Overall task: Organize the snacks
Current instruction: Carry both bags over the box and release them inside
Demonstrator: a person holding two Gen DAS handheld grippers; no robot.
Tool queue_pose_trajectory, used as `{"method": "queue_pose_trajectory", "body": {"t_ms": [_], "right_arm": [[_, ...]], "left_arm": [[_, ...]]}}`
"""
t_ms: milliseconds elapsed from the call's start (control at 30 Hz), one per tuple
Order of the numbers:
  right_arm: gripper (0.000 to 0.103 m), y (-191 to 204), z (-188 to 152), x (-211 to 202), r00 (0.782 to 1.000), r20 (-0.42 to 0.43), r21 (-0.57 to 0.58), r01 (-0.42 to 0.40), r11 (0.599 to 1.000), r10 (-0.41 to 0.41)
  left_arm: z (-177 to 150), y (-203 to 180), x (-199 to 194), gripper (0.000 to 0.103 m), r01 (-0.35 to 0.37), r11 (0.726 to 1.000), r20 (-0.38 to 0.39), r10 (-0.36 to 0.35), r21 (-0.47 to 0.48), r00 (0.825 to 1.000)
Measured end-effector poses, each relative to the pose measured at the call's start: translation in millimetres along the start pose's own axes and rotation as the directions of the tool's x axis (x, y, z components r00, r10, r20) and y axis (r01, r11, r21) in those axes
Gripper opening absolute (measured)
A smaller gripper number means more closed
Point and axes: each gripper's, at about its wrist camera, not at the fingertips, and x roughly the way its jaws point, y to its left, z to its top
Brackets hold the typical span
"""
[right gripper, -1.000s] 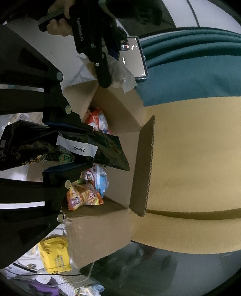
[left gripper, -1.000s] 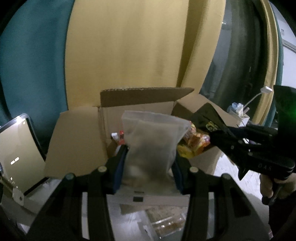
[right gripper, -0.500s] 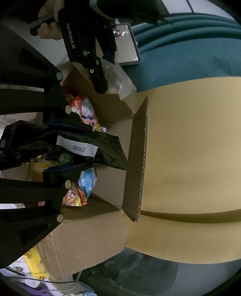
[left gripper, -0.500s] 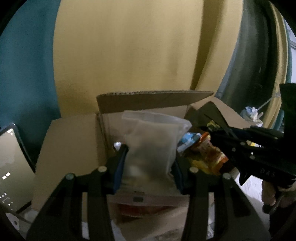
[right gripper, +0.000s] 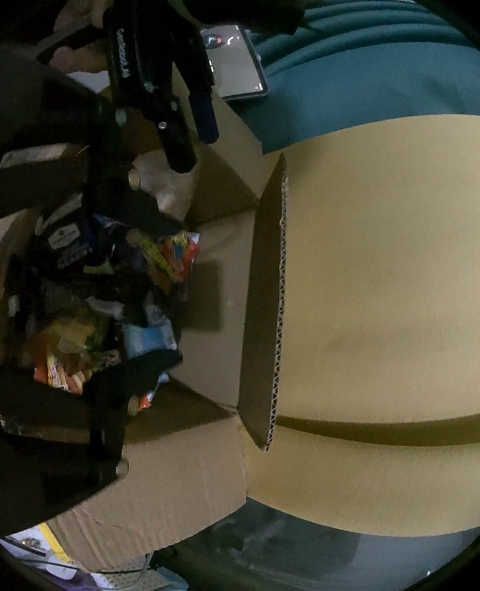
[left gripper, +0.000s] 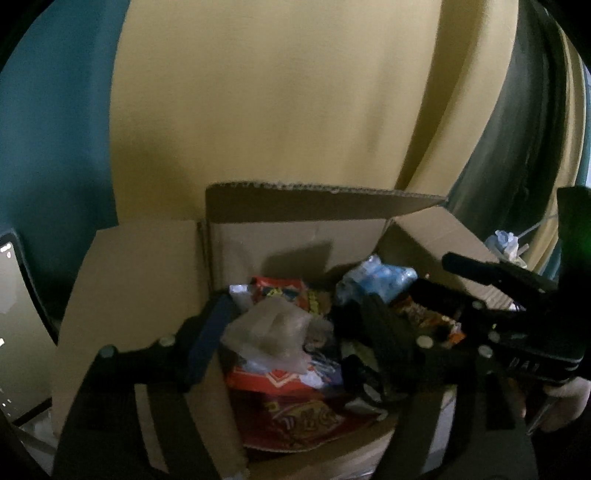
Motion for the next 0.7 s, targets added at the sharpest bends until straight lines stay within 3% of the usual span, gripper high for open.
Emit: {"method": "queue_pose_trajectory", "body": {"t_ms": [700], "right_arm": [[0.071, 15.8, -14.1, -62.8, 0.999, 0.036, -0.022, 0.023, 1.000, -0.022]], "left_arm": [[-13.3, -27.3, -76.3, 0.078, -0.008, 0.999, 0.041, 0.007, 0.045, 0.999]]}}
